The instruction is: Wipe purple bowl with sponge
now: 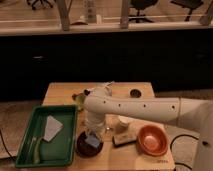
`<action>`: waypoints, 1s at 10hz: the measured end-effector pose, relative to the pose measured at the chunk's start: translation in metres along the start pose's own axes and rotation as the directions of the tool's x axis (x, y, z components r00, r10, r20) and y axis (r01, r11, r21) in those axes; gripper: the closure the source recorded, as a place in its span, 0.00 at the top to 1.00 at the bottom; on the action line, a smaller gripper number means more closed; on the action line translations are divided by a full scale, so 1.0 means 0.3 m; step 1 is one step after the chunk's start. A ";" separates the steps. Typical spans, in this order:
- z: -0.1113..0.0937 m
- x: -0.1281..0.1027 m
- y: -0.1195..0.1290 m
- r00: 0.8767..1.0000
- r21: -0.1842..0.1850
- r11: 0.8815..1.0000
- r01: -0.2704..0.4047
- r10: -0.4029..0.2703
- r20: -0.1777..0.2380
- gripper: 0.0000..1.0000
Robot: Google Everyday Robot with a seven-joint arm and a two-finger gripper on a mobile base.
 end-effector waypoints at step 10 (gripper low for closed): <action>0.058 -0.152 -0.102 0.973 -0.069 0.972 0.225 -0.221 0.071 0.00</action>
